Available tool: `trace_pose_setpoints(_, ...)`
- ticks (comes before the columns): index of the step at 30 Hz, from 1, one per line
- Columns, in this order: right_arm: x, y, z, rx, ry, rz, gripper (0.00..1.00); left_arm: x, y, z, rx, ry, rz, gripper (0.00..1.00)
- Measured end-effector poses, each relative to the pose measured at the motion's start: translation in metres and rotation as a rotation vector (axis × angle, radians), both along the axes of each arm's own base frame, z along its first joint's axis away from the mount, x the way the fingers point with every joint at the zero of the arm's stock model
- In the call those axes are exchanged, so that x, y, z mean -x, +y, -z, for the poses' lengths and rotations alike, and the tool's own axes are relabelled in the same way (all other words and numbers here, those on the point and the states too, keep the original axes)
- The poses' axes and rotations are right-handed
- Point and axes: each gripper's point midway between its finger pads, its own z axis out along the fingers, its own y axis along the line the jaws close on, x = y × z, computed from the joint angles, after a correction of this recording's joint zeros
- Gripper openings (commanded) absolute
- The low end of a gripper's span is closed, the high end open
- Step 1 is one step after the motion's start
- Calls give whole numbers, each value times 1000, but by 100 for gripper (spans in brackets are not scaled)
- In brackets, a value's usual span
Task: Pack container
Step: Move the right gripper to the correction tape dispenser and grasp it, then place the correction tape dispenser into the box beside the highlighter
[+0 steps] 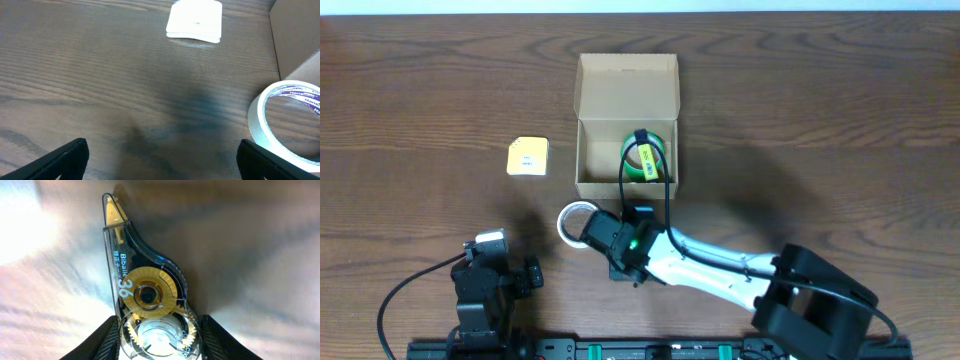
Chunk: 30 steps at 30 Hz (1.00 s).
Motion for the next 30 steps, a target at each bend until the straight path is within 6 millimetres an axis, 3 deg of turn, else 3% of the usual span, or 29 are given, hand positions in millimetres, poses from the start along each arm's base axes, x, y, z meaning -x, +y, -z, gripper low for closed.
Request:
trace_pose_setpoints(5,10,-11,-15,5,1,-30,30,0,0,0,0,0,0,95)
trace_pose_setpoints(12,-9,-7,-80,-129,-175,-54,28,0,0,0,0,0,0,95)
trace_pose_setpoints(16,-26,-8,-104,-144,-274,-75,29,0,0,0,0,0,0,95)
trace_pose_setpoints(20,-62,-10,-125,-151,-370,-70,29,0,0,0,0,0,0,95)
trace_pose_setpoints(24,-115,-20,-145,-144,-457,-28,29,0,0,0,0,0,0,95)
trace_pose_setpoints(30,-184,-27,-148,-83,-499,-29,29,0,0,0,0,0,0,95)
